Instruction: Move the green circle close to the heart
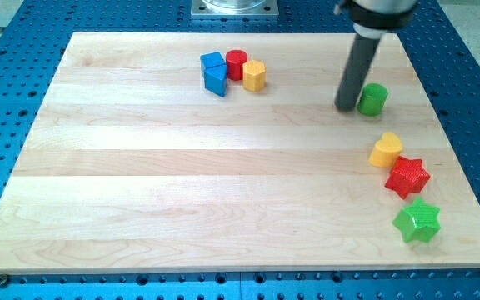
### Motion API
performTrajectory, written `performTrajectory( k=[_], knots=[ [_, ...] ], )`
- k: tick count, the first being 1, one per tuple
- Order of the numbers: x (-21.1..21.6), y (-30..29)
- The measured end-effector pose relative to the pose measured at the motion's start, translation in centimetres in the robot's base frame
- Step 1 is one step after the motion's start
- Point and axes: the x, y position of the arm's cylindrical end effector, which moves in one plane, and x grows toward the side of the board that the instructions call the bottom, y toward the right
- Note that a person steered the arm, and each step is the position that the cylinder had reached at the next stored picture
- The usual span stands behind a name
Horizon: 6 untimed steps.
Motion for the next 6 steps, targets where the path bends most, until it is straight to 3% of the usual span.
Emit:
performTrajectory(
  k=[1,2,4,5,6],
  knots=[
    [-3.0,2.0],
    [-2.6,3.5],
    [5.2,3.5],
    [5.2,3.5],
    [0.8,5.3]
  ],
)
